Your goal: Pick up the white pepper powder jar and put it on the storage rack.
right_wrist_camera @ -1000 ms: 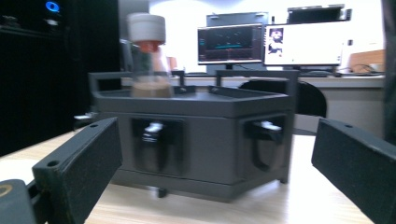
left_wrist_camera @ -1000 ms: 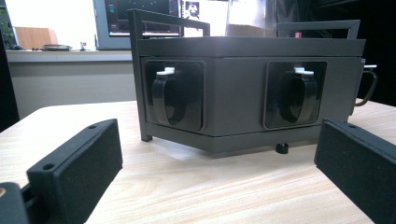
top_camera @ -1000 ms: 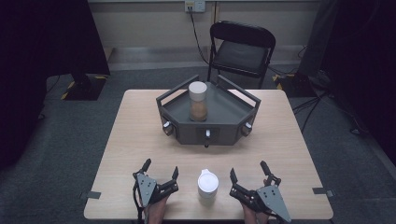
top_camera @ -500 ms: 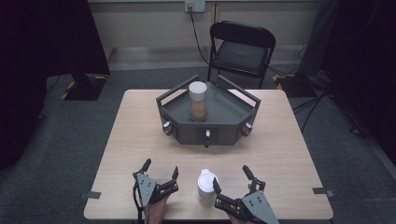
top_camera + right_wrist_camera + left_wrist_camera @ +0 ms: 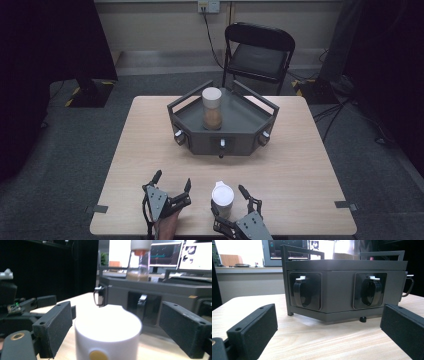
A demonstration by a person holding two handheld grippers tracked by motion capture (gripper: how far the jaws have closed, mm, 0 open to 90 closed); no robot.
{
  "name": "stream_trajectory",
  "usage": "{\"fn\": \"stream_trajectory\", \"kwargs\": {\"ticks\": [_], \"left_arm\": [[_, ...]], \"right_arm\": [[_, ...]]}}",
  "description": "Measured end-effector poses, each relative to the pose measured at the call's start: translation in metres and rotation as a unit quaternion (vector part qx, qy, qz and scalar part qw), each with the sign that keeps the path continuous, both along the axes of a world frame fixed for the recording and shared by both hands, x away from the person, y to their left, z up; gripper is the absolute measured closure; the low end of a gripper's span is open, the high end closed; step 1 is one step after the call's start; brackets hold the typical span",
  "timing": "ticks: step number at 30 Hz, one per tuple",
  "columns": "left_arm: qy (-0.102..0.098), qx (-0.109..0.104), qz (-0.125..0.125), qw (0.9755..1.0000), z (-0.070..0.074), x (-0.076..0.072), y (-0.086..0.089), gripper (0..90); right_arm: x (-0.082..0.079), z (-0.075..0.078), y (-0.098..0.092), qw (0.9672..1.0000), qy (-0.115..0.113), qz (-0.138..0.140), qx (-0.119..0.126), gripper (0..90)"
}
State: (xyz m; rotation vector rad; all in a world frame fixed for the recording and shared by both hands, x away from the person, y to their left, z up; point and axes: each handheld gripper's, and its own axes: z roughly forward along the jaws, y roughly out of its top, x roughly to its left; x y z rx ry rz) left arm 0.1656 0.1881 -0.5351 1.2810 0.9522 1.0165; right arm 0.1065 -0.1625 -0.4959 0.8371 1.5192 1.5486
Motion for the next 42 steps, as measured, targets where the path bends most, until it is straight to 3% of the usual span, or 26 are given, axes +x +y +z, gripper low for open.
{"fn": "stream_trajectory", "kwargs": {"ticks": [4,13,22,42], "left_arm": [[0.000,0.000,0.000,1.0000,0.000,0.000,0.000,0.4],[0.000,0.000,-0.003,1.0000,0.000,0.000,0.001,0.2],[0.000,0.000,-0.003,1.0000,0.000,0.000,0.001,0.3],[0.000,0.000,-0.001,1.0000,0.000,0.000,0.000,1.0]], "right_arm": [[0.003,-0.004,0.005,0.9999,0.008,-0.001,-0.013,14.6],[0.007,-0.008,0.006,0.9992,0.035,0.006,-0.019,19.5],[0.010,-0.010,0.007,0.9989,0.042,0.004,-0.019,29.4],[0.011,0.003,0.002,0.9980,0.061,0.005,-0.016,30.0]]}}
